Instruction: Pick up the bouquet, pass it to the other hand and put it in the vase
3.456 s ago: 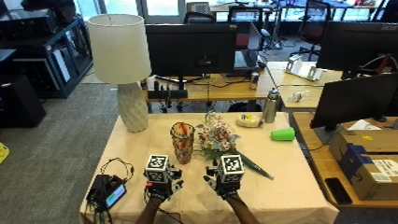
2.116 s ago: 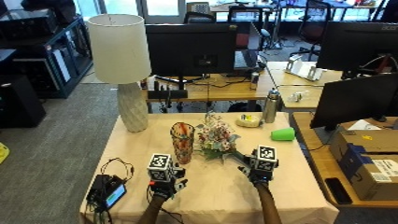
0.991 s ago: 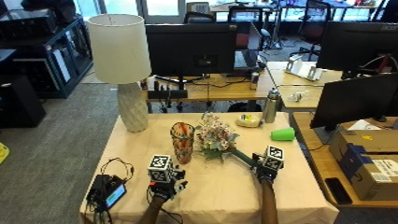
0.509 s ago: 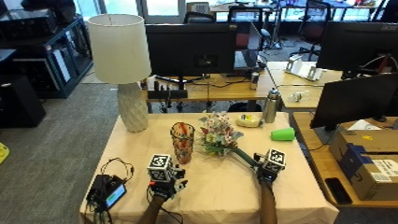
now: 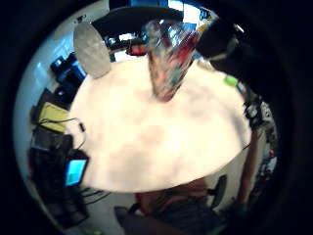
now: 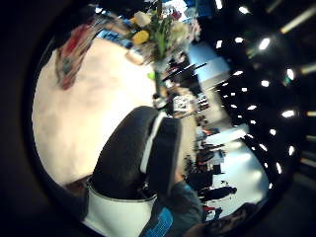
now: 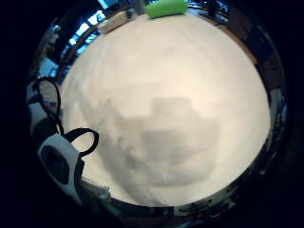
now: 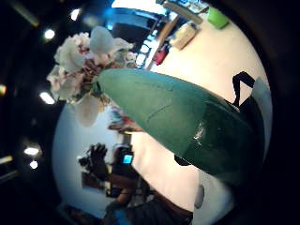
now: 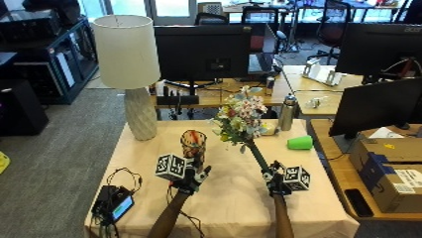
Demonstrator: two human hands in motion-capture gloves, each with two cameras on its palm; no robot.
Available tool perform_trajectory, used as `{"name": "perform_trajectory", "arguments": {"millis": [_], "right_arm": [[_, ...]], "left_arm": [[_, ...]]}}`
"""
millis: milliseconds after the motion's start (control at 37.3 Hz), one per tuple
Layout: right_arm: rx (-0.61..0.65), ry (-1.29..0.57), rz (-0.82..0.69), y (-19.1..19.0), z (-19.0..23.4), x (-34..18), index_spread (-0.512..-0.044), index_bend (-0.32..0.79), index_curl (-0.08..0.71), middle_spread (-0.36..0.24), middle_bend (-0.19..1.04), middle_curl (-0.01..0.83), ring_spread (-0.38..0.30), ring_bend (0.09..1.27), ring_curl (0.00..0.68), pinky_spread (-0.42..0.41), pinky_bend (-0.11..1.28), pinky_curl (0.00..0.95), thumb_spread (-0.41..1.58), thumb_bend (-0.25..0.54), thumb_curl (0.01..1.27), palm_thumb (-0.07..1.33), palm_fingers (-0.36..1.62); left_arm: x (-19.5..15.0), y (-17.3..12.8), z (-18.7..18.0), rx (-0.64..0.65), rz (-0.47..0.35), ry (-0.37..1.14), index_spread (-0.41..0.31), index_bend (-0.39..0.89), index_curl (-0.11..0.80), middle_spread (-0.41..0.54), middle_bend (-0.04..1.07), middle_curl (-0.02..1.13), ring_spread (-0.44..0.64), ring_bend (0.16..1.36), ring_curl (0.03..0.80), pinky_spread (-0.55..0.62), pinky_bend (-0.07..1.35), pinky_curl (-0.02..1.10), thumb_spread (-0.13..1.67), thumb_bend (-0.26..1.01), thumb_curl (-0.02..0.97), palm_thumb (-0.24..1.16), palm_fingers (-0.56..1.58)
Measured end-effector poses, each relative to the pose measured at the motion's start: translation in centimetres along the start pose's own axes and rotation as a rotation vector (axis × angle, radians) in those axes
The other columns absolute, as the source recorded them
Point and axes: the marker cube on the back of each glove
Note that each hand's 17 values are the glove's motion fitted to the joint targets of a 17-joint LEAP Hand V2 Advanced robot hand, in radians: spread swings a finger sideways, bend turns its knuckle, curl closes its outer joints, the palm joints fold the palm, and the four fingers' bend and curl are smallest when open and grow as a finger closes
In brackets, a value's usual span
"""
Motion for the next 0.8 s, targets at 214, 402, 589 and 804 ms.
{"name": "perform_trajectory", "arguments": {"millis": [214, 402, 589, 804], "right_arm": [[0.043, 0.027, 0.063, -1.3, 3.3, 4.0, -0.250, 0.28, 0.502, -0.174, 0.81, 0.636, -0.186, 1.05, 0.610, -0.258, 0.81, 0.523, 0.67, -0.027, 0.65, 0.91, 1.36], [-0.011, -0.004, 0.130, 1.9, 4.8, -2.8, -0.250, 0.28, 0.521, -0.174, 0.81, 0.642, -0.186, 1.06, 0.613, -0.258, 0.82, 0.526, 0.67, -0.028, 0.66, 0.91, 1.35], [-0.104, -0.350, -0.059, 2.8, 7.7, -10.6, -0.251, 0.28, 0.535, -0.173, 0.82, 0.645, -0.185, 1.06, 0.614, -0.261, 0.82, 0.528, 0.67, -0.028, 0.68, 0.91, 1.35], [-0.135, -0.377, -0.071, 2.7, 10.7, -11.9, -0.252, 0.27, 0.548, -0.168, 0.81, 0.645, -0.184, 1.06, 0.612, -0.261, 0.82, 0.526, 0.67, -0.028, 0.68, 0.91, 1.34]], "left_arm": [[4.6, -4.3, 1.1, -0.120, 0.008, 0.196, -0.041, 0.08, 0.209, 0.075, 0.27, 0.39, 0.16, 0.68, 0.311, 0.31, 0.39, 0.36, 1.06, -0.01, 0.269, 0.05, 0.51], [8.4, -7.1, 3.0, -0.167, 0.026, 0.463, 0.034, -0.02, 0.151, 0.064, 0.30, 0.41, 0.14, 0.73, 0.337, 0.28, 0.45, 0.39, 1.03, 0.01, 0.301, 0.17, 0.43], [11.0, -8.9, 3.7, -0.070, 0.025, 0.539, 0.098, 0.01, 0.099, 0.064, 0.32, 0.41, 0.14, 0.77, 0.345, 0.28, 0.51, 0.41, 0.99, 0.04, 0.348, 0.36, 0.38], [12.5, -10.1, 3.6, 0.056, 0.019, 0.591, 0.142, 0.02, 0.066, 0.042, 0.34, 0.41, 0.09, 0.81, 0.345, 0.23, 0.57, 0.41, 0.93, 0.01, 0.377, 0.46, 0.45]]}}
